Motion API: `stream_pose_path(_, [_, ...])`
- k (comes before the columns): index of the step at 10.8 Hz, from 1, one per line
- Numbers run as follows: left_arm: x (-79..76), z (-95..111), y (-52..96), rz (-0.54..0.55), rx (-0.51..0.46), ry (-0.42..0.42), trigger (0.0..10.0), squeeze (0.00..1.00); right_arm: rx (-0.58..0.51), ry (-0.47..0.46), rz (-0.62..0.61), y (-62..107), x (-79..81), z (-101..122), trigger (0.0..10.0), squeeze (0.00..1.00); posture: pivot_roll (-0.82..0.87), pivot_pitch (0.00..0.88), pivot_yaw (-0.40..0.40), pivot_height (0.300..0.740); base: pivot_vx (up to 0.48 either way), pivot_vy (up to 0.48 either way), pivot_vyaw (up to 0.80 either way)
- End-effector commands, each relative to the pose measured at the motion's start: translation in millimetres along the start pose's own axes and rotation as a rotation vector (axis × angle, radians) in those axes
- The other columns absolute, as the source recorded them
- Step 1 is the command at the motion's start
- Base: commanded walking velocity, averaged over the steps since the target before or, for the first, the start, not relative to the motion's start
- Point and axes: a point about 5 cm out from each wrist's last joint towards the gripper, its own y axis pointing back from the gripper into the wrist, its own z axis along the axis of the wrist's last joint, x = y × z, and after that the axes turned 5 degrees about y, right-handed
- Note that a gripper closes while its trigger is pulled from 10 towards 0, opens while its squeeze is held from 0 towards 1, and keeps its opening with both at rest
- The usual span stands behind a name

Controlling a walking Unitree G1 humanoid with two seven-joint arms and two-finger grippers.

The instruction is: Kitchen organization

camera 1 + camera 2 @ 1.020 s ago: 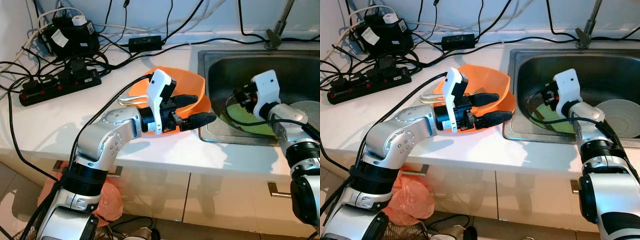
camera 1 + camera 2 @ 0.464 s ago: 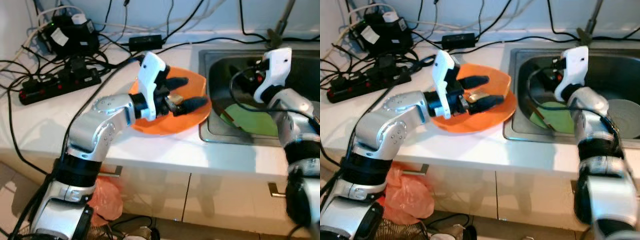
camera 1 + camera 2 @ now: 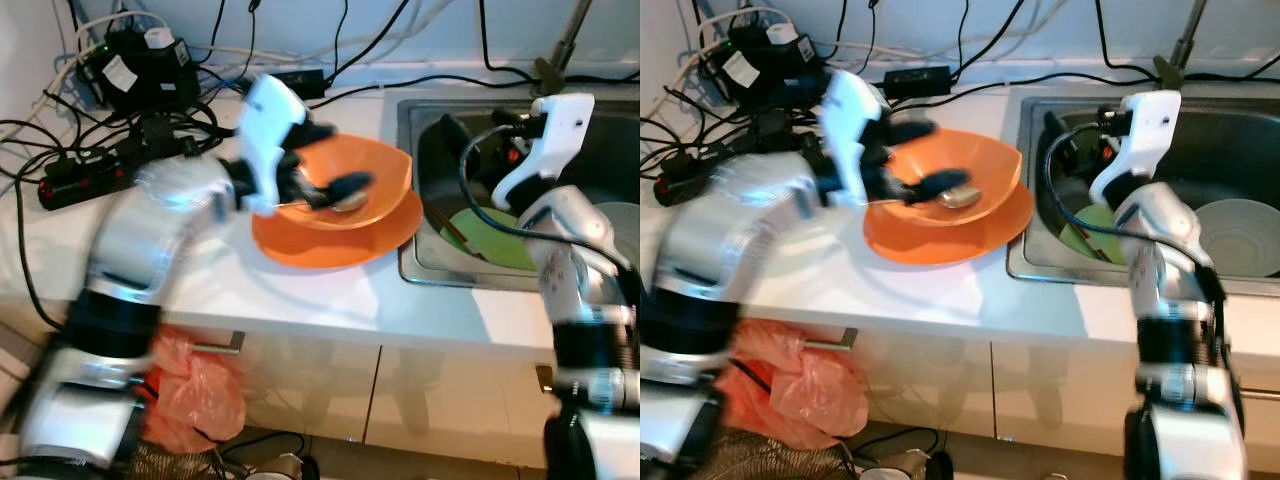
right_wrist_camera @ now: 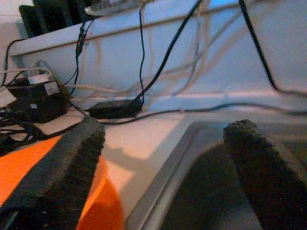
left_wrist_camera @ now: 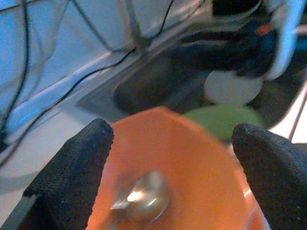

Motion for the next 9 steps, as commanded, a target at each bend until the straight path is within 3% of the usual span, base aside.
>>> stream_pose_path(1, [1.3,-1.7,3.4,-0.012,0.024,-0.022,10.0,1.0,0.0,-0.027,0.014,2.1,5.5,2.8,10.0,1.0,0.11,0.037,0.11,0.74,0.0,0.0,0.0])
stream_pose_path(3, [1.6,-0.9,15.8,-0.089,0.085,-0.064,10.0,1.0,-0.01,-0.042,0.036,8.6,19.3,4.0,10.0,0.96,0.11,0.03,0.115,0.74,0.0,0.0,0.0])
stream_pose_path(4, [8.2,0.2,20.1,-0.065,0.095,-0.093,10.0,1.0,-0.01,-0.046,0.029,10.5,22.7,3.5,10.0,0.0,0.11,0.026,0.118,0.74,0.0,0.0,0.0])
stream_pose_path(6, [11.0,-2.2,31.1,-0.113,0.148,-0.107,10.0,1.0,0.002,-0.092,0.019,15.7,26.1,2.4,10.0,0.0,0.11,0.023,0.12,0.74,0.0,0.0,0.0])
stream_pose_path(7, [16.4,-2.3,37.5,-0.109,0.179,-0.119,10.0,0.77,-0.002,-0.095,0.007,16.7,25.6,2.8,10.0,0.0,0.11,0.023,0.118,0.74,0.0,0.0,0.0])
stream_pose_path(8, [19.3,-2.3,41.8,-0.113,0.195,-0.125,10.0,0.11,-0.007,-0.083,-0.009,17.1,24.6,3.3,10.0,0.0,0.11,0.023,0.118,0.74,0.0,0.0,0.0])
stream_pose_path(9, [20.9,-4.3,44.0,-0.11,0.208,-0.142,10.0,0.0,-0.009,-0.069,-0.019,16.9,23.7,2.6,10.0,0.0,0.12,0.024,0.118,0.74,0.0,0.0,0.0])
